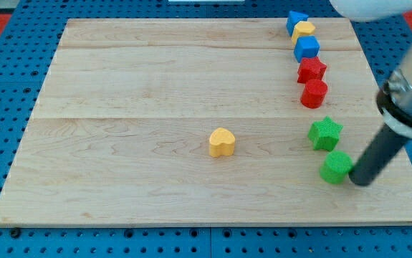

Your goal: Separate the green circle from the green star

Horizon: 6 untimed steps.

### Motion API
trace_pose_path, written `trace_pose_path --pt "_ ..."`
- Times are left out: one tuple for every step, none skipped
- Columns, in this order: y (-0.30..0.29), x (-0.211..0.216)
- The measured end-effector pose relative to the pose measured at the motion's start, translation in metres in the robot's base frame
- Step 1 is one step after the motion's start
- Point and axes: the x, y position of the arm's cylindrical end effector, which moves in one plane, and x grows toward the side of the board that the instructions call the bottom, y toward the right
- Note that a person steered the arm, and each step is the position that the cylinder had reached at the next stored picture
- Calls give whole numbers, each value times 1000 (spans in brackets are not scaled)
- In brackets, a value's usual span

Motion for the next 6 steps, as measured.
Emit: trace_pose_path --pt "-33 -33" --pt "-9 27" --pt "-58 2" --pt "-87 -50" --pt "-173 -105" --pt "-271 -111"
